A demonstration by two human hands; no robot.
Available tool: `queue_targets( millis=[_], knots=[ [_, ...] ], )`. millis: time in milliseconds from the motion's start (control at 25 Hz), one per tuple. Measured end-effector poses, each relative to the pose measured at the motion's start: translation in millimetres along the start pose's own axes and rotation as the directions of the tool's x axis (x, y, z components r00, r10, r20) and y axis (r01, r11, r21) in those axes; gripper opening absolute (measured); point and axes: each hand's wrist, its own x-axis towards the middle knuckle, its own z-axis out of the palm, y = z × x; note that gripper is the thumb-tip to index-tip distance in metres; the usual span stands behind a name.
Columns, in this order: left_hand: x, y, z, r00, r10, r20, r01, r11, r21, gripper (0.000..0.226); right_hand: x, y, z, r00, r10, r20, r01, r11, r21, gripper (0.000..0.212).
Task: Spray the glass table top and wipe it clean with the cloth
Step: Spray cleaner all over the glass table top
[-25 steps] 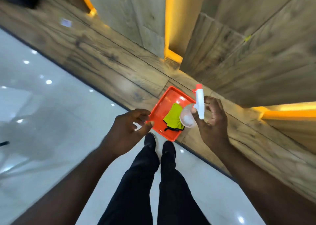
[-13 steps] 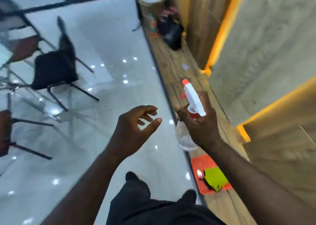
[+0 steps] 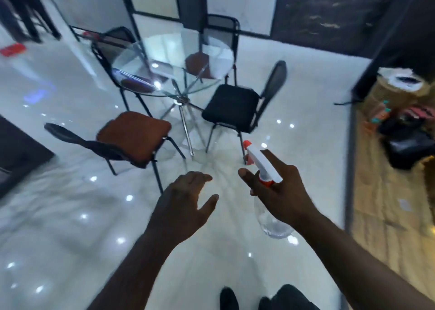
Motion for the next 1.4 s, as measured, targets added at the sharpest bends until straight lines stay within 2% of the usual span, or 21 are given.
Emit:
queue_targets(
  millis=[120, 280, 360, 440, 480, 640, 760, 840, 920, 1120, 1280, 1400],
  knots=[
    [57.1, -66.4, -32.4, 1.0, -0.019, 0.023, 0.016, 0.994, 0.11, 0.052, 81.1, -15.7, 49.6, 0.999, -0.014, 0.046, 0.008, 0.992, 0.126, 0.038],
    [153.6, -160.2, -51.7, 0.994, -0.096, 0.045, 0.085, 0.976, 0.201, 0.049, 204.2, -3.5, 118.2, 0.996, -0.017, 0.085, 0.0, 0.979, 0.202, 0.043],
    [212.4, -205.7, -60.1, 0.971, -0.237, 0.042, 0.235, 0.971, 0.034, 0.048, 272.3, 6.5, 151.4, 0.997, 0.004, 0.074, -0.02, 0.975, 0.22, 0.046],
    [265.2, -245.7, -67.4, 0.906, -0.423, 0.003, 0.413, 0.883, -0.222, 0.045, 338.1, 12.3, 179.9, 0.997, -0.01, 0.082, -0.005, 0.984, 0.177, 0.039],
    [287.1, -261.9, -70.1, 0.873, -0.487, -0.031, 0.459, 0.841, -0.286, 0.044, 367.8, 13.6, 194.0, 0.995, -0.032, 0.096, 0.017, 0.988, 0.152, 0.035],
    [358.4, -330.0, -74.4, 0.823, -0.566, -0.05, 0.531, 0.797, -0.288, 0.037, 485.4, 5.1, 252.6, 0.982, -0.07, 0.174, 0.062, 0.997, 0.051, 0.031],
    [404.1, -387.5, -65.5, 0.793, -0.609, -0.001, 0.578, 0.753, -0.313, 0.041, 557.1, 5.3, 295.0, 0.965, -0.016, 0.261, 0.018, 1.0, -0.005, 0.023],
    [434.7, -429.1, -52.8, 0.783, -0.621, 0.033, 0.599, 0.739, -0.31, 0.043, 595.1, 15.4, 319.1, 0.949, 0.049, 0.311, -0.045, 0.999, -0.018, 0.017],
    [470.4, -479.5, -34.4, 0.777, -0.627, 0.055, 0.612, 0.732, -0.299, 0.046, 635.6, 35.1, 349.1, 0.925, 0.106, 0.365, -0.07, 0.991, -0.11, 0.022],
    [539.1, -574.9, 6.3, 0.747, -0.622, 0.234, 0.661, 0.729, -0.175, 0.061, 714.0, 67.6, 406.1, 0.89, 0.216, 0.401, -0.152, 0.971, -0.185, 0.012],
    [564.0, -610.3, 25.7, 0.782, -0.523, 0.339, 0.556, 0.831, -0.003, 0.066, 750.9, 87.5, 430.5, 0.89, 0.271, 0.366, -0.208, 0.957, -0.203, 0.007],
    [570.9, -629.2, 40.2, 0.812, -0.429, 0.396, 0.397, 0.903, 0.163, 0.08, 762.8, 109.3, 447.4, 0.882, 0.297, 0.365, -0.207, 0.942, -0.266, 0.014]
  ],
)
